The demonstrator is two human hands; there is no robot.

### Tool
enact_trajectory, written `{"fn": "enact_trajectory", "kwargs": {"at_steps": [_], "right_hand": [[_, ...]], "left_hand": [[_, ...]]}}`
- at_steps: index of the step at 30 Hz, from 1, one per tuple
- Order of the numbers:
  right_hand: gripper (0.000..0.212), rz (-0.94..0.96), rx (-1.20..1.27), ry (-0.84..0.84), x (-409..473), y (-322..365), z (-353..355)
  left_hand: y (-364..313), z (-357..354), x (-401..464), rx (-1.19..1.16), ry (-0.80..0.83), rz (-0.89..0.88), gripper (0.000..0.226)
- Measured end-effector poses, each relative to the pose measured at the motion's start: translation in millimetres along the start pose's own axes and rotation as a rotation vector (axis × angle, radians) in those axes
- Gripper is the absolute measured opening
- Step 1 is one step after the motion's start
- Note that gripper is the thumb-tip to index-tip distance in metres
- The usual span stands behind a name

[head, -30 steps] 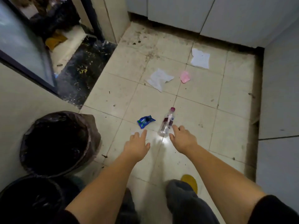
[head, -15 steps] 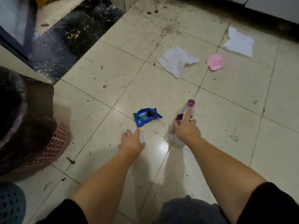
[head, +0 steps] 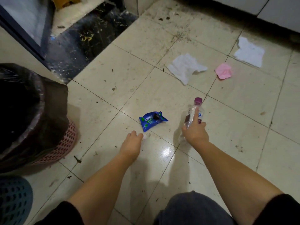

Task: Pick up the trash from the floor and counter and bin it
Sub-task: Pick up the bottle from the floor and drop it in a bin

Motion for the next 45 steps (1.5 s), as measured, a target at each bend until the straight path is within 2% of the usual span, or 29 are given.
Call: {"fn": "enact_trajectory", "kwargs": {"at_steps": [3, 8, 12, 16, 19, 23, 26, 30, 33, 36, 39, 41, 43, 45], "right_hand": [[0.081, 0.112, 0.002, -0.022, -9, 39, 33], [0.081, 0.421, -0.078, 0.012, -38, 156, 73], [0.080, 0.673, -0.079, 0.018, -80, 252, 78], [0.081, 0.865, -0.088, 0.006, -120, 321, 65], [0.082, 0.945, -0.117, 0.006, -136, 346, 43], [0.083, 0.982, -0.164, 0.029, -137, 349, 7], [0.085, 0.968, -0.188, 0.035, -133, 343, -10], [0.085, 0.947, -0.214, 0.032, -135, 342, -16], [0.086, 0.976, -0.204, 0.020, -145, 350, -7], [0.084, 1.071, -0.176, 0.020, -166, 368, 6], [0.085, 1.225, -0.163, 0.008, -204, 393, 8], [0.085, 1.346, -0.156, 0.034, -237, 407, -2], [0.084, 1.485, -0.181, 0.094, -274, 416, -23], [0.083, 1.651, -0.248, 0.157, -312, 422, -54]], "left_hand": [[1, 45, -17, -0.078, -0.095, -0.019, 0.037], [29, 149, -57, -0.232, -0.317, 0.052, 0.033], [82, 222, -99, -0.250, -0.527, 0.114, 0.028], [160, 263, -132, -0.270, -0.670, 0.265, 0.022], [222, 256, -134, -0.220, -0.623, 0.418, 0.025], [272, 218, -113, -0.142, -0.406, 0.555, 0.035], [283, 195, -90, -0.155, -0.190, 0.586, 0.042], [288, 177, -78, -0.204, -0.052, 0.545, 0.050], [291, 182, -92, -0.234, -0.129, 0.514, 0.045], [291, 195, -122, -0.232, -0.360, 0.482, 0.037], [286, 196, -166, -0.226, -0.586, 0.496, 0.038], [282, 184, -202, -0.263, -0.682, 0.527, 0.040], [280, 158, -238, -0.312, -0.696, 0.569, 0.041], [281, 120, -273, -0.335, -0.624, 0.626, 0.042]]}}
Point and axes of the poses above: each hand's wrist, its own x-axis towards the middle knuckle, its own z-axis out of the back of the hand, y = z × x, the point moved 1 cm from there along x, towards the middle knuckle, and after that the axes turned 6 degrees about z, right-handed, at the moved point
